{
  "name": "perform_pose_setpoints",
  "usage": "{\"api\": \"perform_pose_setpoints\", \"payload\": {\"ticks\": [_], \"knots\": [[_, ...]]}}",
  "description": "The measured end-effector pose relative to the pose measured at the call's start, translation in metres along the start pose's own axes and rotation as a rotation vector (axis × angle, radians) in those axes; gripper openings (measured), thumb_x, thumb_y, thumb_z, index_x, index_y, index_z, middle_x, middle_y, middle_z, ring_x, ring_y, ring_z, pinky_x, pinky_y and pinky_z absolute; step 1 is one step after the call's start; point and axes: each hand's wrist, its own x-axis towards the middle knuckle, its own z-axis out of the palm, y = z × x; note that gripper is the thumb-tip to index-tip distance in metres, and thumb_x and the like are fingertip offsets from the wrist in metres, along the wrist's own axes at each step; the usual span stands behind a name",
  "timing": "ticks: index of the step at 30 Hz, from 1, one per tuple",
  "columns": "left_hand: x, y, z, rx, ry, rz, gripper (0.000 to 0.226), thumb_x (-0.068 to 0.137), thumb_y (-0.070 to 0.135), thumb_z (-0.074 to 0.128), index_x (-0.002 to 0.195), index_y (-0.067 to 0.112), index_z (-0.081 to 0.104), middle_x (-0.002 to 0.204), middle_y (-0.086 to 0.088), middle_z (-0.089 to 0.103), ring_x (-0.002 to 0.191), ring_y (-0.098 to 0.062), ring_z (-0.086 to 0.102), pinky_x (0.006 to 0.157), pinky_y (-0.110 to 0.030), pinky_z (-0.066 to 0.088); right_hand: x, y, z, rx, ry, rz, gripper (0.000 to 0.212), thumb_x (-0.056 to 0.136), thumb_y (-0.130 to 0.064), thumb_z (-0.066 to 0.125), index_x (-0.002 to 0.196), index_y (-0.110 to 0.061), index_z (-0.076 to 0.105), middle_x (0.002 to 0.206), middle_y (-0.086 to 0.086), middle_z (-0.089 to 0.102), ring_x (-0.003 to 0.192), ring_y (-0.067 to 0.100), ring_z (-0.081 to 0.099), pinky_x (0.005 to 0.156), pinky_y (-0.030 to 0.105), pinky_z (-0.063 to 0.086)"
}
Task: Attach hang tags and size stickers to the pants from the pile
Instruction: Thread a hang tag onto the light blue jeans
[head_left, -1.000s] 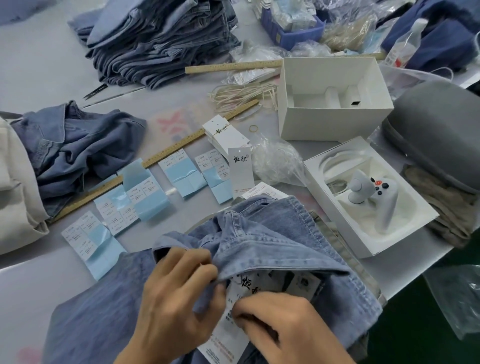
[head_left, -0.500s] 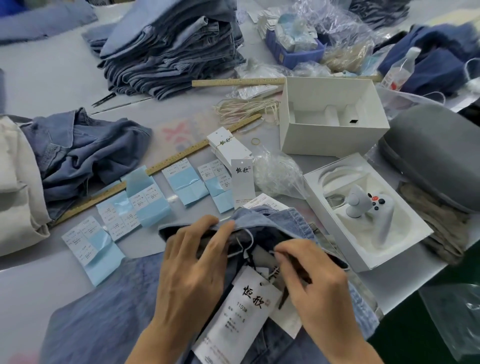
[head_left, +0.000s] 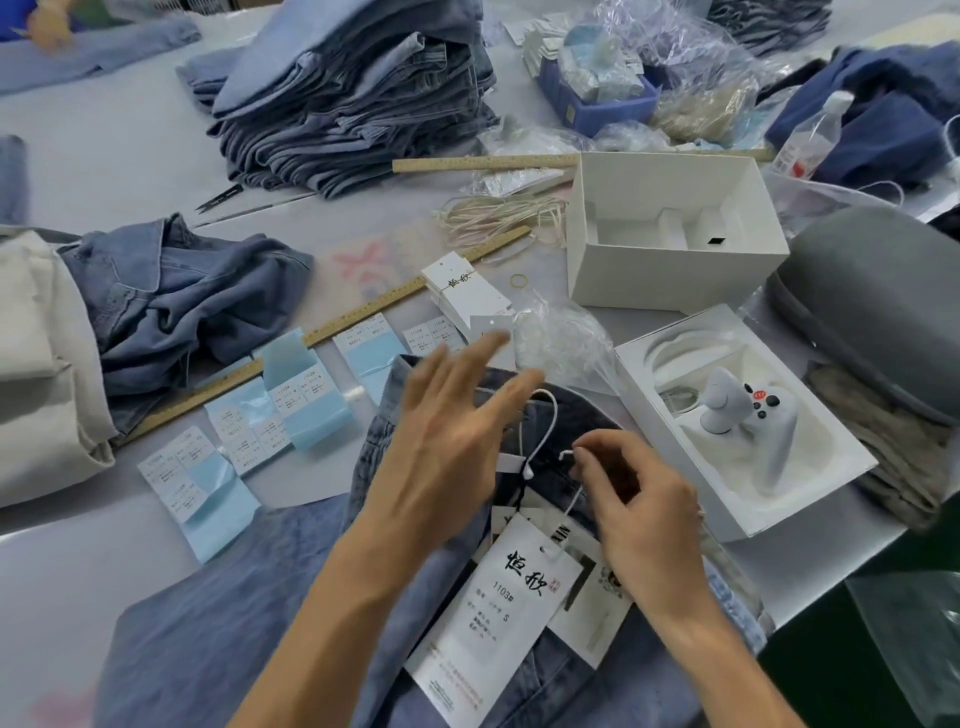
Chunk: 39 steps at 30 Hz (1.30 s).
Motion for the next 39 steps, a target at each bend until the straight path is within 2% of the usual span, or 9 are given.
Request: {"api": "perform_pose_setpoints", "payload": {"ticks": [2,4,8,12,19,24,28,34,39], "knots": [[0.001,-0.019,-0.003,0.055,-0.020,-0.090,0.064,0.087,0.030,0.072,0.147,0.023,0.051,0.160,-0.012,0.034,0.146,-0.030,0.033,0.123,-0.054,0.020,0.000,0.001,0.002,0.002,-0.007,0.007,0.008,0.094,-0.030,0.066,0.098,-0.036,0.070,0.083,-0.019,0.072,0.078,0.006,0.070,0.067,0.018,0.054],[-0.012,-0.041,-0.006,-0.097,-0.056,-0.401,0.075,0.091,0.054,0.062,0.155,0.025,0.037,0.162,-0.006,0.030,0.147,-0.025,0.031,0.119,-0.055,0.027,0.001,0.003,0.003,0.014,-0.017,0.026,0.013,0.095,-0.026,0.067,0.095,-0.039,0.069,0.081,-0.018,0.071,0.076,0.006,0.069,0.065,0.016,0.053],[-0.057,-0.071,-0.009,-0.557,-0.257,-0.894,0.081,0.074,0.066,0.067,0.145,0.030,0.050,0.128,0.007,0.064,0.122,-0.014,0.059,0.105,-0.037,0.047,0.002,0.006,0.004,0.078,-0.035,0.084,0.015,0.096,-0.020,0.069,0.095,-0.034,0.071,0.079,-0.014,0.072,0.074,0.011,0.069,0.068,0.026,0.057],[-0.076,-0.065,-0.004,-0.763,-0.068,-0.860,0.018,0.079,0.043,0.075,0.096,0.043,0.071,0.088,0.012,0.074,0.082,-0.004,0.067,0.075,-0.018,0.054,-0.005,-0.003,0.001,0.186,-0.031,0.063,0.016,0.096,-0.017,0.067,0.098,-0.033,0.071,0.081,-0.005,0.073,0.072,0.017,0.070,0.069,0.032,0.058],[-0.082,-0.047,-0.008,-0.667,0.176,-0.823,0.046,0.086,0.019,0.081,0.118,0.038,0.055,0.104,0.012,0.064,0.093,-0.012,0.066,0.077,-0.022,0.055,-0.029,-0.032,0.014,0.231,-0.187,-0.031,0.009,0.091,-0.029,0.067,0.096,-0.035,0.072,0.085,-0.007,0.072,0.072,0.015,0.066,0.064,0.028,0.054],[-0.118,-0.045,-0.012,-0.583,0.071,-0.850,0.038,0.085,0.015,0.082,0.105,0.044,0.068,0.099,0.013,0.070,0.093,-0.009,0.068,0.086,-0.029,0.056,-0.020,-0.046,0.023,0.229,-0.245,-0.091,0.007,0.091,-0.023,0.070,0.094,-0.028,0.073,0.091,-0.005,0.069,0.079,0.018,0.064,0.068,0.019,0.048],[-0.117,-0.047,-0.017,-0.535,0.041,-0.758,0.042,0.089,0.022,0.079,0.123,0.044,0.067,0.091,0.013,0.066,0.081,-0.010,0.061,0.074,-0.020,0.049,-0.004,-0.059,0.032,0.172,-0.305,-0.094,0.009,0.092,-0.018,0.072,0.095,-0.026,0.074,0.086,-0.011,0.069,0.074,0.012,0.063,0.067,0.014,0.047],[-0.094,-0.046,-0.024,-0.330,-0.038,-0.503,0.038,0.097,0.029,0.068,0.130,0.045,0.056,0.099,0.000,0.068,0.089,-0.017,0.061,0.078,-0.041,0.053,0.012,-0.075,0.058,0.145,-0.387,-0.101,0.006,0.094,-0.021,0.072,0.095,-0.027,0.073,0.081,-0.011,0.072,0.073,0.013,0.067,0.071,0.028,0.056],[-0.090,-0.050,-0.026,-0.217,-0.108,-0.429,0.030,0.097,0.030,0.067,0.125,0.037,0.063,0.085,0.011,0.060,0.073,-0.008,0.048,0.067,-0.039,0.052,0.021,-0.077,0.068,0.102,-0.435,-0.060,0.007,0.095,-0.022,0.071,0.092,-0.029,0.073,0.080,-0.012,0.074,0.076,0.010,0.070,0.072,0.024,0.056]]}}
